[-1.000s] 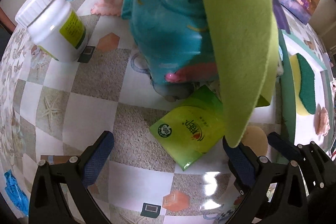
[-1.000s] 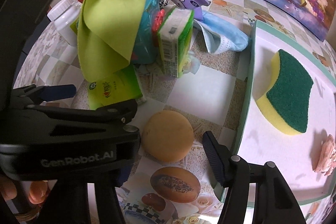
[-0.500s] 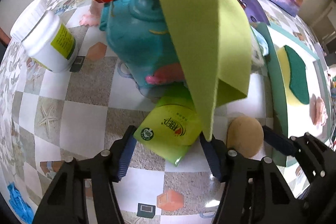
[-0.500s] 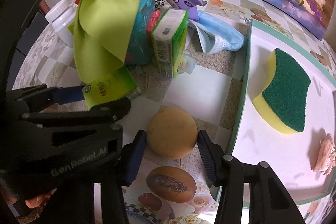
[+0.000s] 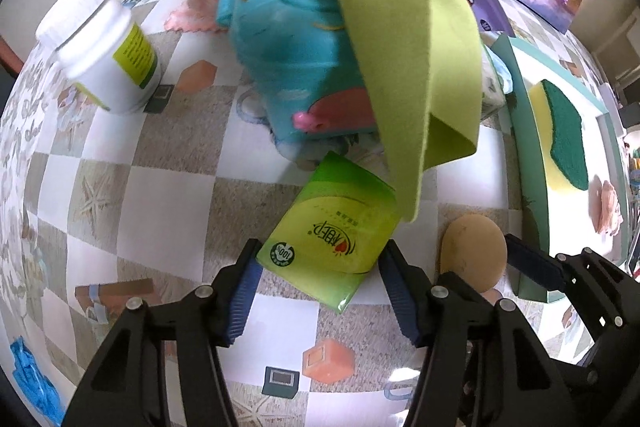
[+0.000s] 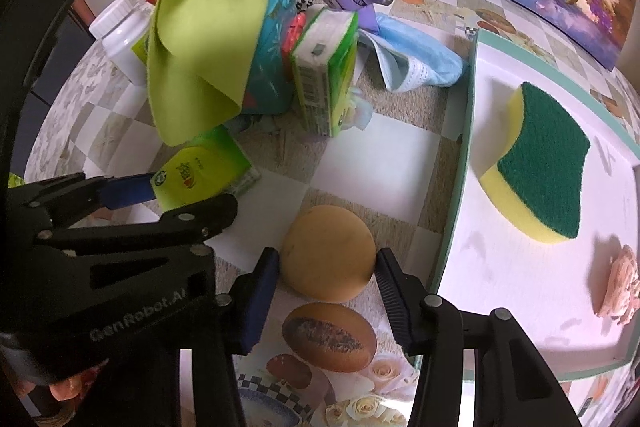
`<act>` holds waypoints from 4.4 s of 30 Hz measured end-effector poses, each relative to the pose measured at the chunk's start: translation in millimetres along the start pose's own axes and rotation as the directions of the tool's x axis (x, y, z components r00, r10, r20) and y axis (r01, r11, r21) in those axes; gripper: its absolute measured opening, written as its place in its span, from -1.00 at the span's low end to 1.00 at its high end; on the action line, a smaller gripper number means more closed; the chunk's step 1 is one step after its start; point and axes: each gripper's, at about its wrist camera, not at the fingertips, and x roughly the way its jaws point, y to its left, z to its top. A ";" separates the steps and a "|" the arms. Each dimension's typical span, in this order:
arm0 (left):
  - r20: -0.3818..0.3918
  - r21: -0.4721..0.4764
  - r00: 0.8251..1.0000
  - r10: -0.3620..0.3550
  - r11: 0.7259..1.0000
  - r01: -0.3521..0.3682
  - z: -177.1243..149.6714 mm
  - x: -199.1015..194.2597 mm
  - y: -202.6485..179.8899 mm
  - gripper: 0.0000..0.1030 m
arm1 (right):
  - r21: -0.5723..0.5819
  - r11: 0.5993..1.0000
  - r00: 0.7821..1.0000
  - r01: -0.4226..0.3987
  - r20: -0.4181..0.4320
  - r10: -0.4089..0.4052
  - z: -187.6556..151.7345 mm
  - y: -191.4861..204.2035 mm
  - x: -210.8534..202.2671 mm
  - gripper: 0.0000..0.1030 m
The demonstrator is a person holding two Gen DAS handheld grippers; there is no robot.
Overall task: Organize soft objects
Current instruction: 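Carry the tissue pack and ball to the tray and open the left gripper, then lower the tan ball into the tray and open the right gripper while the left gripper withdraws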
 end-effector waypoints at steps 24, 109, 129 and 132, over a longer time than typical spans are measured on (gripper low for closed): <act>0.045 -0.142 0.999 0.021 0.990 -0.014 -38.7 -59.7 50.3 0.18 | 0.067 0.998 0.989 0.000 0.145 -0.009 -17.9 -15.0 -64.8 0.02; 0.131 0.216 0.988 -0.079 0.975 0.049 -24.9 -64.2 -162.6 0.73 | 0.642 0.741 0.950 0.197 0.061 -0.305 -72.7 -221.9 -88.0 0.46; 0.116 0.078 0.993 -0.032 0.997 0.023 -16.0 -57.2 -132.0 0.95 | 0.659 0.717 0.940 0.227 0.045 -0.339 -75.0 -226.5 -88.1 1.00; 0.122 0.073 0.992 -0.031 0.997 0.022 -15.5 -59.7 -129.7 0.95 | 0.657 0.719 0.938 0.227 0.050 -0.342 -74.5 -225.9 -90.0 1.00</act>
